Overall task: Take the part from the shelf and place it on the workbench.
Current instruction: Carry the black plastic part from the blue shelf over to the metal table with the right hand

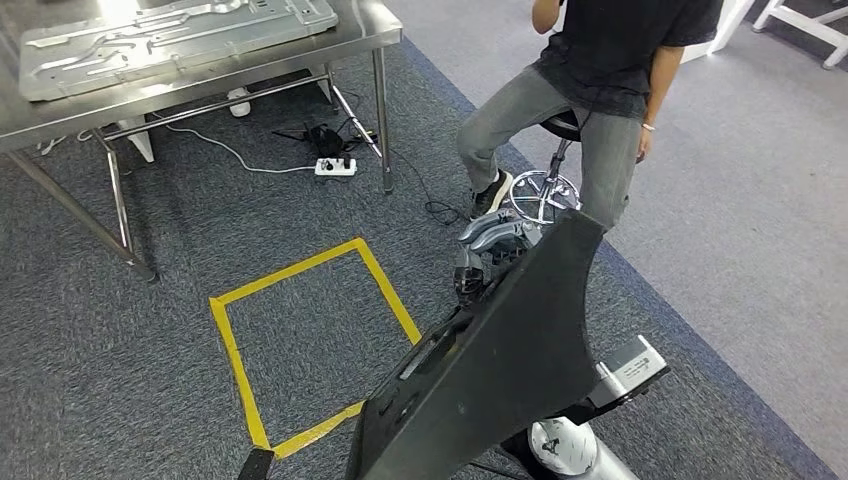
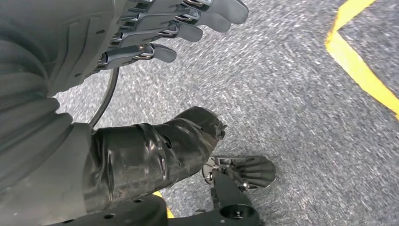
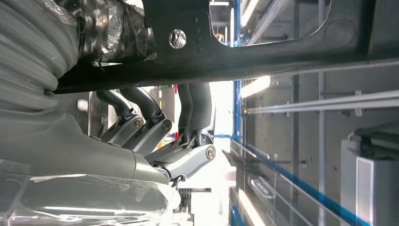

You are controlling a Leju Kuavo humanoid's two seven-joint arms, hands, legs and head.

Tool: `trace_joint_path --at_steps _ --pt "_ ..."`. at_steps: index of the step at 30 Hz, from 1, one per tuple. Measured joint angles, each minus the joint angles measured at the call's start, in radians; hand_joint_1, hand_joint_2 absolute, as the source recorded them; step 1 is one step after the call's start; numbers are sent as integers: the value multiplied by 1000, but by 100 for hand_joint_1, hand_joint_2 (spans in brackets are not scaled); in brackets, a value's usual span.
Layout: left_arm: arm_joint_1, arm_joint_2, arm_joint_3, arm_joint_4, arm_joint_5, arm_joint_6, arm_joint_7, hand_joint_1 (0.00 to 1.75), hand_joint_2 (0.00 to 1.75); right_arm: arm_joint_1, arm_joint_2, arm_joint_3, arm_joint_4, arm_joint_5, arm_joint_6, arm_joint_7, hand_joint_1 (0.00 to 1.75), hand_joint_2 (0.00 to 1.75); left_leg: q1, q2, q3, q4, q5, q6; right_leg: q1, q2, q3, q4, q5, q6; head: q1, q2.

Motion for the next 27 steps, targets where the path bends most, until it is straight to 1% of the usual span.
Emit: trace_joint_path --at_steps 1,2,3,4,5,6,7,8,9,10,11,12,13,14,15,16,17,18,19,20,21,22,23,24,25,26,27 --pt "1 0 0 0 0 -1 0 0 175 0 0 0 0 0 0 0 175 175 0 -13 2 2 -2 -1 0 4 15 -46 38 -3 0 0" --pt "1 0 0 0 0 -3 0 0 175 -1 0 0 1 0 0 0 175 175 1 -27 4 5 -5 -3 0 18 41 -117 82 -7 0 0" --pt "1 0 0 0 -1 -3 0 0 175 -2 0 0 1 0 0 0 175 175 0 -39 3 10 -8 -6 -1 40 69 -185 113 -10 0 0" --pt "0 0 0 0 -1 -4 0 0 175 -2 0 0 1 0 0 0 175 175 1 -50 0 13 -10 -9 -2 59 90 -235 131 -13 -1 0" --pt "0 -1 0 0 -1 -4 -1 0 175 -3 0 0 1 0 0 0 175 175 3 -59 -4 15 -10 -14 -1 73 101 -261 135 -15 0 0" --pt "1 -1 0 0 -1 -4 -1 0 175 -3 0 0 1 0 1 0 175 175 5 -68 -7 15 -9 -20 0 76 105 -266 132 -17 -1 0" --pt "3 0 0 0 -1 -4 0 0 175 -4 0 0 1 0 1 -1 175 175 8 -77 -9 12 -7 -26 0 68 108 -270 133 -21 0 0" --pt "6 0 0 1 -1 -4 0 0 175 -4 0 0 1 0 2 0 175 175 8 -73 -11 13 -9 -31 0 58 112 -276 136 -26 0 0" --pt "7 1 0 1 -1 -4 0 0 175 -5 1 0 1 0 3 0 175 175 7 -54 -16 25 -17 -36 -2 47 118 -284 138 -32 -2 0" --pt "7 2 0 1 -1 -4 0 0 175 -6 2 0 1 0 4 0 175 175 5 -28 -31 55 -34 -40 -3 35 124 -291 140 -37 -4 0" --pt "6 2 0 1 -1 -4 0 0 175 -7 3 0 1 0 4 0 175 175 5 3 -55 104 -59 -43 -3 22 128 -295 140 -41 -5 0" --pt "5 2 0 1 -1 -4 0 0 175 -6 3 0 2 0 4 0 175 175 7 22 -88 167 -87 -47 -2 10 130 -296 138 -44 -7 0" --pt "3 2 0 1 -1 -4 0 0 175 -6 3 0 2 0 4 0 175 175 9 30 -122 228 -109 -51 0 -3 131 -296 136 -46 -7 0" --pt "3 2 0 1 -1 -4 0 0 175 -6 3 0 3 0 4 0 175 175 12 33 -145 268 -117 -54 0 -16 132 -296 134 -47 -7 0" --pt "4 2 0 1 -1 -4 0 0 175 -6 3 0 4 0 4 0 175 175 14 36 -150 273 -107 -57 1 -28 133 -296 132 -46 -7 0" --pt "6 2 0 1 -1 -4 0 0 175 -6 3 0 4 0 4 0 175 175 16 40 -134 239 -81 -58 0 -38 135 -296 130 -44 -8 0" --pt "7 3 0 1 -1 -4 0 0 175 -6 4 0 4 0 4 0 175 175 17 53 -99 173 -46 -58 1 -48 138 -296 127 -41 -8 0" --pt "6 3 0 2 -1 -4 0 0 175 -6 4 0 4 0 4 0 175 175 14 76 -62 103 -21 -56 2 -57 142 -295 124 -37 -8 0" --pt "4 3 0 2 -1 -4 0 0 175 -7 4 0 4 0 4 0 175 175 10 92 -33 48 -5 -52 5 -64 145 -295 120 -32 -7 0" --pt "2 3 0 2 -1 -4 -1 0 175 -7 5 -1 4 0 4 0 175 175 6 104 -16 15 1 -46 8 -71 148 -294 117 -27 -6 0" --pt "2 3 0 2 -1 -4 -1 0 175 -7 5 -1 4 0 4 0 175 175 2 105 -13 5 -3 -41 10 -78 149 -294 114 -22 -4 0" --pt "2 3 0 2 -1 -4 -1 0 175 -8 6 -1 4 0 4 0 175 175 2 93 -13 5 -2 -35 11 -85 151 -294 111 -17 -3 0" --pt "3 3 0 2 -1 -4 -1 0 175 -8 6 -1 4 0 4 0 175 175 3 84 -11 3 -2 -29 9 -87 152 -291 106 -11 -3 0" --pt "4 3 0 2 -2 -6 -2 0 175 -8 6 -1 4 -3 5 -3 175 175 4 76 -8 0 -3 -22 6 -77 150 -280 97 -6 -2 0" --pt "4 3 0 2 -5 -9 -3 0 175 -8 6 -2 4 -11 5 -8 175 175 5 69 -4 -2 -4 -15 3 -59 138 -251 80 -1 0 0" --pt "2 3 0 2 -9 -12 -5 0 175 -7 6 -4 4 -21 6 -16 175 175 6 63 -1 -4 -5 -8 1 -36 114 -201 56 2 2 0" --pt "0 4 0 2 -14 -17 -7 0 175 -4 6 -6 4 -34 7 -24 175 175 5 57 1 -4 -7 -3 0 -16 78 -132 27 2 4 0"
